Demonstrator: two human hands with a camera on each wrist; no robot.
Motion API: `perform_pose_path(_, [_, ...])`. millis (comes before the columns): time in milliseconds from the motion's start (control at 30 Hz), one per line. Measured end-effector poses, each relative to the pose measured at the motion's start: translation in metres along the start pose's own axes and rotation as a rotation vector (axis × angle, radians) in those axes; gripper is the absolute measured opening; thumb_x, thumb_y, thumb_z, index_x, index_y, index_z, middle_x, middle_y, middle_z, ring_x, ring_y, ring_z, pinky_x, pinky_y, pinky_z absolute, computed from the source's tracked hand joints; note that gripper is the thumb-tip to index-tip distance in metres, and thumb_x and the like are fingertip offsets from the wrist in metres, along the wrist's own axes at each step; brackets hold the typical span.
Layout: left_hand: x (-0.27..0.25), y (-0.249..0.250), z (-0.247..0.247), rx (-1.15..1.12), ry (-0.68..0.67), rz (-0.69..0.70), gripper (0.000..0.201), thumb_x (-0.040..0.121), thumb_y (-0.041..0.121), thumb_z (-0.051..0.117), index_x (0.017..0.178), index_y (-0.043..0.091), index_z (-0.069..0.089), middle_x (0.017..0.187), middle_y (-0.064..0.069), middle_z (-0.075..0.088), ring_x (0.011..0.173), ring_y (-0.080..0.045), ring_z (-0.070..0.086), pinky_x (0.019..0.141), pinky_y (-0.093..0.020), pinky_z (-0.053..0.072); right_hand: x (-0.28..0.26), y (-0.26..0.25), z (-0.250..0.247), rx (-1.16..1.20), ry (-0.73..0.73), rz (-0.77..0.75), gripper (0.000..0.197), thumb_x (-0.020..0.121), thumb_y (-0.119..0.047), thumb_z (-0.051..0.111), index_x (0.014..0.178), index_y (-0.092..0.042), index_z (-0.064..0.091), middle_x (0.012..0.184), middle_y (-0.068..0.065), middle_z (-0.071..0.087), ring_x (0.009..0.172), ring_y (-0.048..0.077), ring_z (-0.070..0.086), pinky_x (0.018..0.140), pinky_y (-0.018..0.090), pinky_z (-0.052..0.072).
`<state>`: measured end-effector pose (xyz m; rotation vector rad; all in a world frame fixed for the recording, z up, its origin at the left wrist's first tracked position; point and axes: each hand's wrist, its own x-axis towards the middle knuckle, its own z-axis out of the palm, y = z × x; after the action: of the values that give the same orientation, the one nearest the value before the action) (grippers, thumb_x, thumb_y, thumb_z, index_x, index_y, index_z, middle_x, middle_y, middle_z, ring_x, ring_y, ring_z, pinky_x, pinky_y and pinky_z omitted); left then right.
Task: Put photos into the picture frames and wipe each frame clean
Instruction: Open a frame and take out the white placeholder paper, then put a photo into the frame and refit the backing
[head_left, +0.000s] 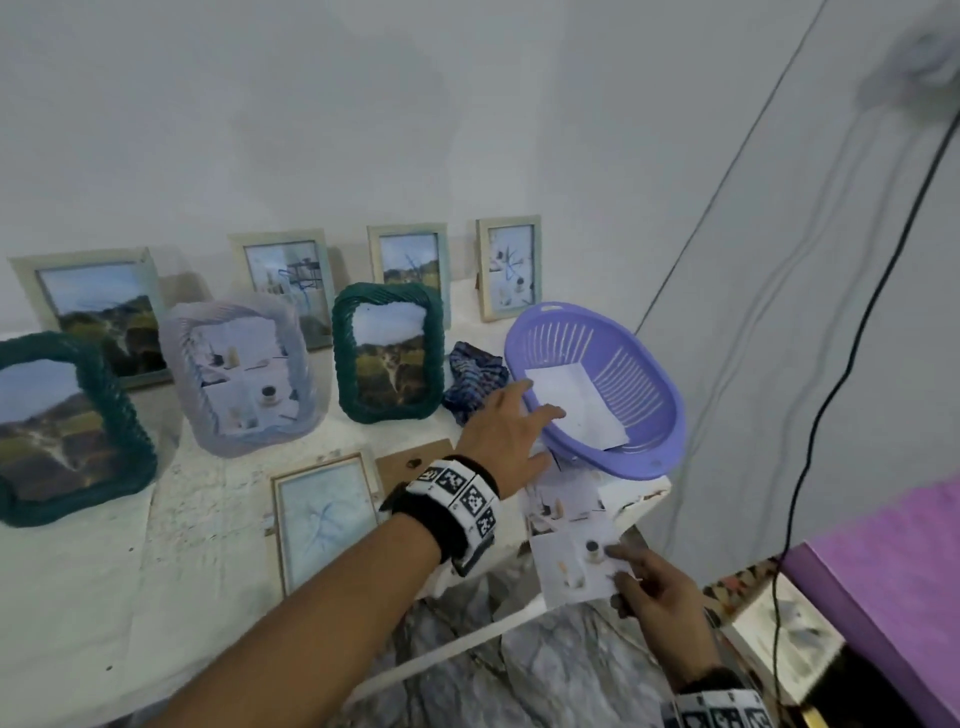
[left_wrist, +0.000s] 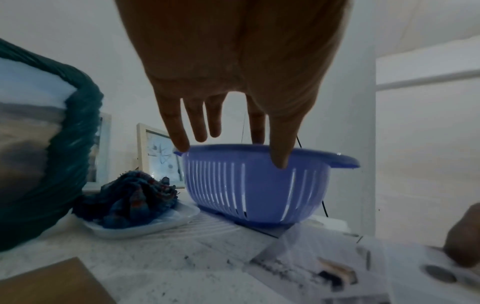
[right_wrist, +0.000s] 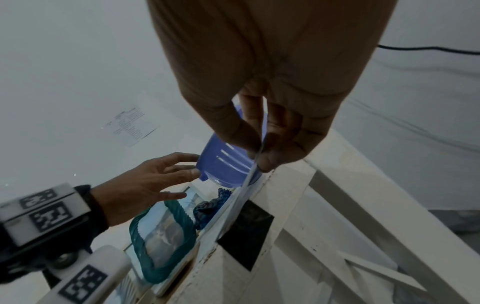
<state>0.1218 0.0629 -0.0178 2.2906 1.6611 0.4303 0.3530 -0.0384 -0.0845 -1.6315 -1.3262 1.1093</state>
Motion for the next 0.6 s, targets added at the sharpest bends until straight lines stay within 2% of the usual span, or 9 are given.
perform_pose_path(100, [0.015, 0.001, -0.001, 0.093, -0.048, 0.01, 0.038, 0.095, 0.038, 0.054, 0.131, 0.027, 0.05, 0.155, -0.009, 0.022, 0.137, -0.03, 0.027, 0.103, -0.044, 0.037, 0.0, -0.002, -0.007, -0.022, -0.033, -0.021, 0.034, 0.086, 0.014, 0.054, 0.097, -0.015, 0.07, 0.101, -0.011, 0.069, 0.06, 0.004, 0.063, 0.058, 0.018, 0.052])
perform_pose_path(167, [0.021, -0.002, -0.002, 0.082, -0.035, 0.026, 0.034, 0.095, 0.038, 0.054, 0.128, 0.026, 0.054, 0.153, -0.01, 0.028, 0.135, -0.03, 0.031, 0.105, -0.042, 0.035, 0.002, -0.001, -0.013, -0.025, -0.071, -0.007, 0.037, 0.087, 0.013, 0.053, 0.104, -0.017, 0.067, 0.107, -0.015, 0.065, 0.07, 0.0, 0.066, 0.062, 0.018, 0.054])
perform_pose_path(200, [0.023, -0.004, -0.003, 0.064, -0.03, 0.032, 0.034, 0.095, 0.037, 0.054, 0.127, 0.025, 0.055, 0.152, -0.01, 0.03, 0.134, -0.03, 0.032, 0.106, -0.041, 0.035, 0.004, 0.001, -0.016, -0.03, -0.082, -0.008, 0.038, 0.087, 0.012, 0.053, 0.108, -0.018, 0.066, 0.107, -0.013, 0.065, 0.073, 0.0, 0.066, 0.064, 0.019, 0.054])
perform_pose_path(267, [0.026, -0.007, -0.006, 0.0, -0.013, 0.036, 0.033, 0.095, 0.036, 0.055, 0.125, 0.024, 0.056, 0.15, -0.011, 0.033, 0.133, -0.03, 0.034, 0.106, -0.041, 0.035, 0.013, 0.004, -0.023, -0.061, -0.094, -0.021, 0.038, 0.089, 0.009, 0.054, 0.112, -0.02, 0.063, 0.098, -0.002, 0.071, 0.071, 0.002, 0.064, 0.065, 0.022, 0.053])
perform_pose_path(367, [0.031, -0.011, -0.011, -0.088, 0.02, 0.036, 0.031, 0.094, 0.036, 0.056, 0.123, 0.025, 0.058, 0.147, -0.01, 0.038, 0.131, -0.029, 0.036, 0.106, -0.041, 0.036, 0.034, 0.005, -0.033, -0.188, -0.127, -0.062, 0.04, 0.092, 0.003, 0.053, 0.119, -0.026, 0.061, 0.07, 0.009, 0.068, 0.061, 0.014, 0.059, 0.064, 0.035, 0.05])
perform_pose_path(433, [0.034, -0.013, -0.013, -0.111, 0.037, 0.04, 0.031, 0.093, 0.037, 0.058, 0.122, 0.025, 0.06, 0.145, -0.01, 0.041, 0.131, -0.028, 0.037, 0.107, -0.041, 0.035, 0.053, -0.001, -0.035, -0.273, -0.148, -0.103, 0.039, 0.092, 0.0, 0.054, 0.118, -0.028, 0.061, 0.064, 0.007, 0.063, 0.055, 0.012, 0.055, 0.061, 0.027, 0.047])
perform_pose_path(500, [0.035, -0.013, -0.013, -0.107, 0.045, 0.052, 0.031, 0.093, 0.037, 0.059, 0.122, 0.025, 0.06, 0.143, -0.01, 0.043, 0.131, -0.028, 0.038, 0.108, -0.04, 0.034, 0.074, -0.009, -0.032, -0.322, -0.143, -0.135, 0.037, 0.092, 0.001, 0.053, 0.113, -0.028, 0.062, 0.069, 0.004, 0.064, 0.052, 0.006, 0.053, 0.056, 0.016, 0.043])
perform_pose_path(533, [0.035, -0.013, -0.012, -0.098, 0.046, 0.057, 0.031, 0.093, 0.037, 0.058, 0.122, 0.024, 0.06, 0.143, -0.01, 0.043, 0.13, -0.028, 0.039, 0.107, -0.04, 0.034, 0.085, -0.011, -0.03, -0.347, -0.13, -0.148, 0.037, 0.091, 0.002, 0.053, 0.11, -0.028, 0.063, 0.071, 0.002, 0.064, 0.05, 0.004, 0.053, 0.056, 0.015, 0.042])
perform_pose_path(600, [0.034, -0.012, -0.011, -0.08, 0.05, 0.062, 0.032, 0.093, 0.038, 0.058, 0.122, 0.025, 0.06, 0.144, -0.01, 0.042, 0.131, -0.028, 0.039, 0.107, -0.04, 0.034, 0.104, -0.014, -0.026, -0.397, -0.087, -0.158, 0.036, 0.088, 0.001, 0.054, 0.106, -0.029, 0.065, 0.068, 0.003, 0.065, 0.053, 0.006, 0.055, 0.06, 0.02, 0.044])
